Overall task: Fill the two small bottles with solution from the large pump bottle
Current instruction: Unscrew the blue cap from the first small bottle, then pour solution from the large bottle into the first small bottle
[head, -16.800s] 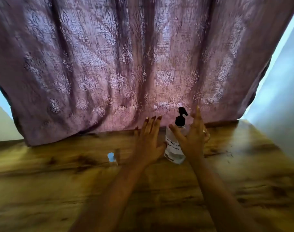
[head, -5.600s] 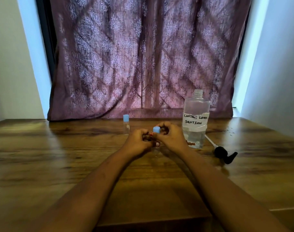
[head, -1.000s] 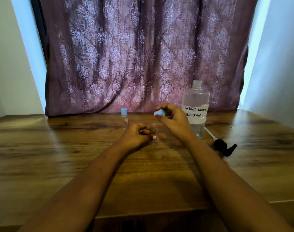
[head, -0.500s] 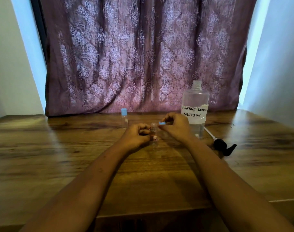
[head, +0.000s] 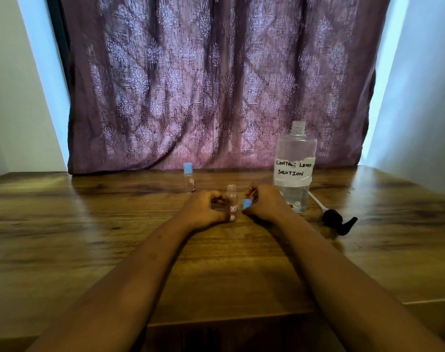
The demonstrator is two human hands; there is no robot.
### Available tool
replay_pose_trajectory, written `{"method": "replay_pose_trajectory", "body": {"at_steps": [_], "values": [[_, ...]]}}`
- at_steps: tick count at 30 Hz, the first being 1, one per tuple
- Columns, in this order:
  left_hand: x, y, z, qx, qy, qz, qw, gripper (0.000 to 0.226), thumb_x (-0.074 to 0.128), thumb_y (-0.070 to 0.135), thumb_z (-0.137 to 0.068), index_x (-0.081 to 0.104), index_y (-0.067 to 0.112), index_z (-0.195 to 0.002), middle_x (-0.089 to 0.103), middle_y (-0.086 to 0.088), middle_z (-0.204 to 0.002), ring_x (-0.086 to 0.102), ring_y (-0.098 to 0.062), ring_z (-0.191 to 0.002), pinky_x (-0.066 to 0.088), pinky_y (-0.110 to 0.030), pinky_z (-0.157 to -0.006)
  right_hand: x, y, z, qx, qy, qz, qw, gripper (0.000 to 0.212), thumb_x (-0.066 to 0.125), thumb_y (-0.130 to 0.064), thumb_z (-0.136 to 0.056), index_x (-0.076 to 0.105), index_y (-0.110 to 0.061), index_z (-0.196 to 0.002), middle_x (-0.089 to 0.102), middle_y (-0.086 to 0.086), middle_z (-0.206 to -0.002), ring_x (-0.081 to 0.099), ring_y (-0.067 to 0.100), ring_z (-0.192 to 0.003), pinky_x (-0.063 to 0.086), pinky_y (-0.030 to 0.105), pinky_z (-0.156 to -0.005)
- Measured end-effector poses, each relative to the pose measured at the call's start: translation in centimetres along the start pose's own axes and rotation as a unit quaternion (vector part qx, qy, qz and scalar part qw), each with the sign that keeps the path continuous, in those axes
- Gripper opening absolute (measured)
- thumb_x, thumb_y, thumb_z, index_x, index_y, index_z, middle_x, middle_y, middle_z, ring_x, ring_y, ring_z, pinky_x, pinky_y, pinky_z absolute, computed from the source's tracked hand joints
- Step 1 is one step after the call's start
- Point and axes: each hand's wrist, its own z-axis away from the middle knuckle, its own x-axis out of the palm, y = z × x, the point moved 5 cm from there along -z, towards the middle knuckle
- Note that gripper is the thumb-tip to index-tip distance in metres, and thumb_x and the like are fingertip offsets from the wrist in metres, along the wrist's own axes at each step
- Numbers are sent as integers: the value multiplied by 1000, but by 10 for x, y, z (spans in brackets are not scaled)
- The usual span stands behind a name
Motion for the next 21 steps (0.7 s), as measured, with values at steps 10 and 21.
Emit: {"method": "replay_pose_trajectory", "body": {"at_steps": [10, 21], "values": [[-5, 2, 1, 28, 65, 76, 995, 48, 78, 41, -75, 66, 26, -119, 68, 6, -116, 64, -12, -107, 52, -46, -98, -73, -43, 37, -212, 409, 8, 887, 21, 59, -24, -85, 55, -18, -105, 61, 4, -101, 57, 22, -93, 46, 39, -83], [1, 3, -2, 37, 64, 79, 994, 35, 75, 40, -79, 68, 26, -110, 69, 5, -106, 65, -16, -102, 55, -47, -91, -97, 18, 9, 13, 291, -99, 952, 104, 73, -59, -62, 14, -33, -143, 41, 9, -143, 39, 37, -128, 26, 60, -106]]}}
